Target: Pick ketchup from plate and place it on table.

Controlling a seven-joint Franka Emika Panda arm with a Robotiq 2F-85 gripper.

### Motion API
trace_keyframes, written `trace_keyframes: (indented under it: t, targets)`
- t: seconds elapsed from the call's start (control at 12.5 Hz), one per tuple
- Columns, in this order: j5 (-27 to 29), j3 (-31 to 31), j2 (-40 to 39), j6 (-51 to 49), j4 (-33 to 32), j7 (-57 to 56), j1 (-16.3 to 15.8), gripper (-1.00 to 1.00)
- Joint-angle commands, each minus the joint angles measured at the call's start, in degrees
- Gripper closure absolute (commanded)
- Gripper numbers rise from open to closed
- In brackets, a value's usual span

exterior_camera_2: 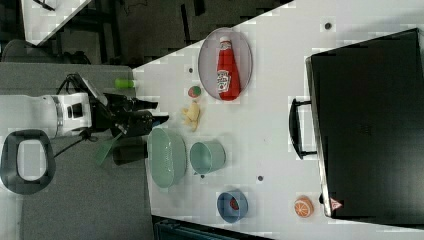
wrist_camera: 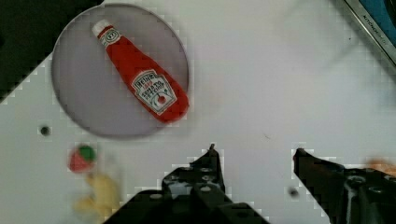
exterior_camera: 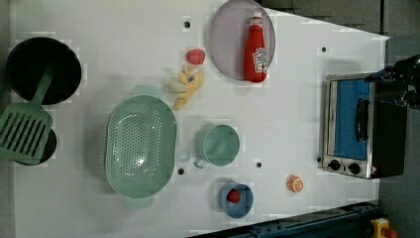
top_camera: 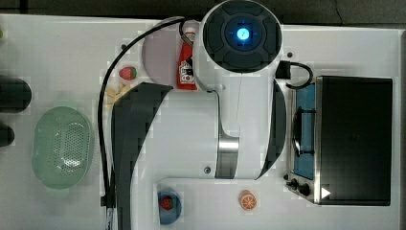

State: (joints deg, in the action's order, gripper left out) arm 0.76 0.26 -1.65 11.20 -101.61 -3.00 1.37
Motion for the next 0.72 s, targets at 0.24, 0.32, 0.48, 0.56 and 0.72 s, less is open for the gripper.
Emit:
trace_keyframes:
  t: [0.24,0.32,0.48,0.56,0.72]
  targets:
    - [0.1,4.0,10.8,-13.1,1.3,1.5,5.7,-1.00]
    - [0.1,4.1,10.2,-13.0,1.3,1.3,5.5,-1.00]
    - [0.1,4.6,8.3,-12.5,1.3,0.6,5.1,-1.00]
    - [0.1,5.0,7.0,-11.8,1.3,-0.1,5.0,-1.00]
    - [0.1,5.8,4.2,-9.6,1.3,-1.9,4.7,-1.00]
